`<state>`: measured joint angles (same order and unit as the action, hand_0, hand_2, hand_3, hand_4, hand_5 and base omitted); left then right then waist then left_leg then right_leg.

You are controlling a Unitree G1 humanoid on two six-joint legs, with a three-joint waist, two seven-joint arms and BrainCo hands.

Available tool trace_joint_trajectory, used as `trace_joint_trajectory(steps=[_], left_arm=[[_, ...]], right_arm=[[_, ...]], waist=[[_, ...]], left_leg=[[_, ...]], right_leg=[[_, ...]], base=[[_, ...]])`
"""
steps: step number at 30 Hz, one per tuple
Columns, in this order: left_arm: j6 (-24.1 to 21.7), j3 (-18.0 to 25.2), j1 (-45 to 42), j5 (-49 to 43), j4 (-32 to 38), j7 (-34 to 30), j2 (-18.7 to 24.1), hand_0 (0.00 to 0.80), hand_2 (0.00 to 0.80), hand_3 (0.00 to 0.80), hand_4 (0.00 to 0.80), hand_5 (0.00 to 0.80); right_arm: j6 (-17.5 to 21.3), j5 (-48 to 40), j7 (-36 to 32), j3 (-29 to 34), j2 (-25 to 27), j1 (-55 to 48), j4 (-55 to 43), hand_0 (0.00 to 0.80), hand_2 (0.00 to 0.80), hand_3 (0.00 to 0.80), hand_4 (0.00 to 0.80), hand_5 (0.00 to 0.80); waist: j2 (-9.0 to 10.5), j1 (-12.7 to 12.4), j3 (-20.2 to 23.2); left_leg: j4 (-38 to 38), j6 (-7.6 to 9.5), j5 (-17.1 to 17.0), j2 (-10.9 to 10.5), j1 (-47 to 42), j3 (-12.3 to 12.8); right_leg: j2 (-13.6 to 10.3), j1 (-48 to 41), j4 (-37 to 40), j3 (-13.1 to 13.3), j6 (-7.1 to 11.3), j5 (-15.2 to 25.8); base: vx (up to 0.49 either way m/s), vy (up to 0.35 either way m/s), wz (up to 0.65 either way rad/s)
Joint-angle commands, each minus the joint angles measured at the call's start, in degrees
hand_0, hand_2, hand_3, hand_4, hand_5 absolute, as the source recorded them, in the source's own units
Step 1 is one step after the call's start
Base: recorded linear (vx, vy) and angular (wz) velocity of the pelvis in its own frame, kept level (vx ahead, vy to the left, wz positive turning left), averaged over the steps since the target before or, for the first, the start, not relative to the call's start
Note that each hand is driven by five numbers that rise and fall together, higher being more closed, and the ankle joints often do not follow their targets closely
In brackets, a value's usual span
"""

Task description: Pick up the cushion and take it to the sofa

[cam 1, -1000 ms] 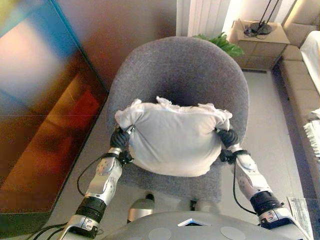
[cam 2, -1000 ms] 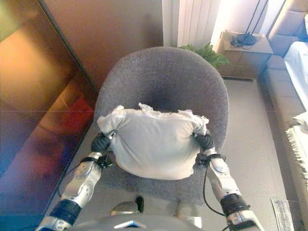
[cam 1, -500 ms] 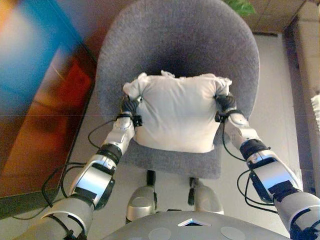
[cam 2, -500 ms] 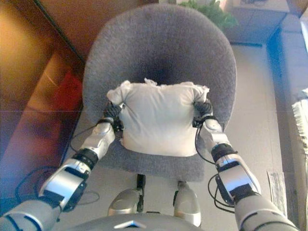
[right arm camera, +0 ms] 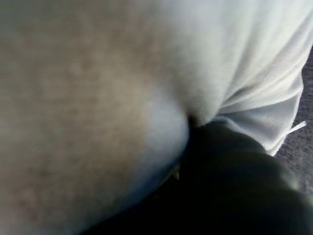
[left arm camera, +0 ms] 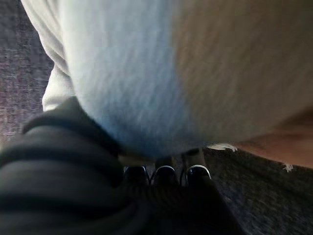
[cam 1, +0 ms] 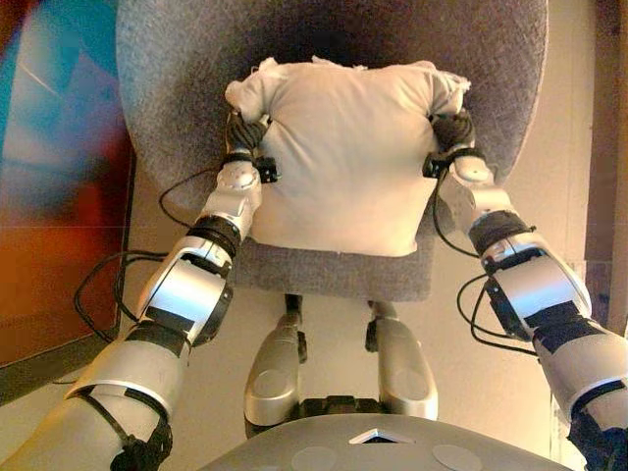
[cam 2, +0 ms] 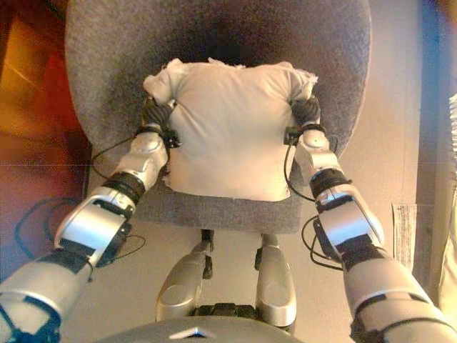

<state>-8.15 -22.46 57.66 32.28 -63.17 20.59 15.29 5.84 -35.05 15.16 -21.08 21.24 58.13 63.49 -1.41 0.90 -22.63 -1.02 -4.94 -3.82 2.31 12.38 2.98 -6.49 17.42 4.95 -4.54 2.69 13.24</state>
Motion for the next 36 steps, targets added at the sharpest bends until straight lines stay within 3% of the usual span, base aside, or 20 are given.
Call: trace_joint_trajectory(steps=[1,11,18,23,30,36], left_arm=[[-1.0,-3.7,7.1,0.5,-4.2,0.6,-2.1,0.000,0.000,0.000,0.000,0.000],[-3.9,-3.5,7.2,2.3,-1.7,1.5,1.5,0.000,0.000,0.000,0.000,0.000],[-5.4,-3.2,0.8,-0.7,12.0,1.5,5.7,0.000,0.000,0.000,0.000,0.000],[-6.5,-0.4,-9.4,-1.7,20.6,-1.1,9.7,0.000,0.000,0.000,0.000,0.000],[-6.3,2.9,-19.2,-4.5,27.0,-3.5,13.2,0.000,0.000,0.000,0.000,0.000],[-5.7,8.6,-27.2,-6.0,32.2,-2.8,15.0,0.000,0.000,0.000,0.000,0.000]], right_arm=[[2.3,1.5,2.6,-3.5,-0.5,10.2,0.9,0.000,0.000,0.000,0.000,0.000],[6.2,4.6,7.3,-3.8,3.3,9.5,-4.9,0.000,0.000,0.000,0.000,0.000],[7.9,9.4,12.0,-2.4,8.7,3.2,-18.9,0.000,0.000,0.000,0.000,0.000],[8.6,11.8,12.0,3.1,14.0,-4.5,-27.8,0.000,0.000,0.000,0.000,0.000],[8.2,14.7,11.9,10.3,19.0,-13.1,-35.1,0.000,0.000,0.000,0.000,0.000],[8.2,18.8,12.7,17.6,19.5,-24.6,-39.4,0.000,0.000,0.000,0.000,0.000]], waist=[[0.72,1.4,-2.1],[0.71,1.8,-1.6],[0.71,1.3,-0.3],[0.13,0.5,1.0],[0.34,-0.2,4.3],[0.73,-0.4,7.7]], left_leg=[[5.4,1.56,3.2,-2.2,4.9,0.2],[5.4,1.57,4.2,-2.5,4.2,1.2],[5.1,1.43,5.2,-2.5,3.5,1.5],[4.2,1.44,5.9,-2.4,1.4,1.4],[1.9,1.21,6.2,-2.0,-2.9,1.1],[0.5,1.34,6.7,-1.7,-6.7,1.1]], right_leg=[[-1.7,1.2,-7.0,3.4,4.31,-8.2],[-2.1,1.6,-7.8,2.8,4.56,-9.2],[-2.3,0.9,-7.6,1.0,4.50,-10.2],[-2.3,-1.5,-6.7,-0.6,4.38,-11.2],[-1.9,-6.2,-4.6,-2.6,4.29,-11.9],[-1.3,-10.2,-3.6,-3.1,4.33,-12.5]], base=[[0.038,0.010,-0.02],[0.043,0.006,0.00],[0.001,-0.021,0.00],[0.025,-0.007,0.02],[0.059,-0.018,0.02],[0.083,-0.013,0.06]])
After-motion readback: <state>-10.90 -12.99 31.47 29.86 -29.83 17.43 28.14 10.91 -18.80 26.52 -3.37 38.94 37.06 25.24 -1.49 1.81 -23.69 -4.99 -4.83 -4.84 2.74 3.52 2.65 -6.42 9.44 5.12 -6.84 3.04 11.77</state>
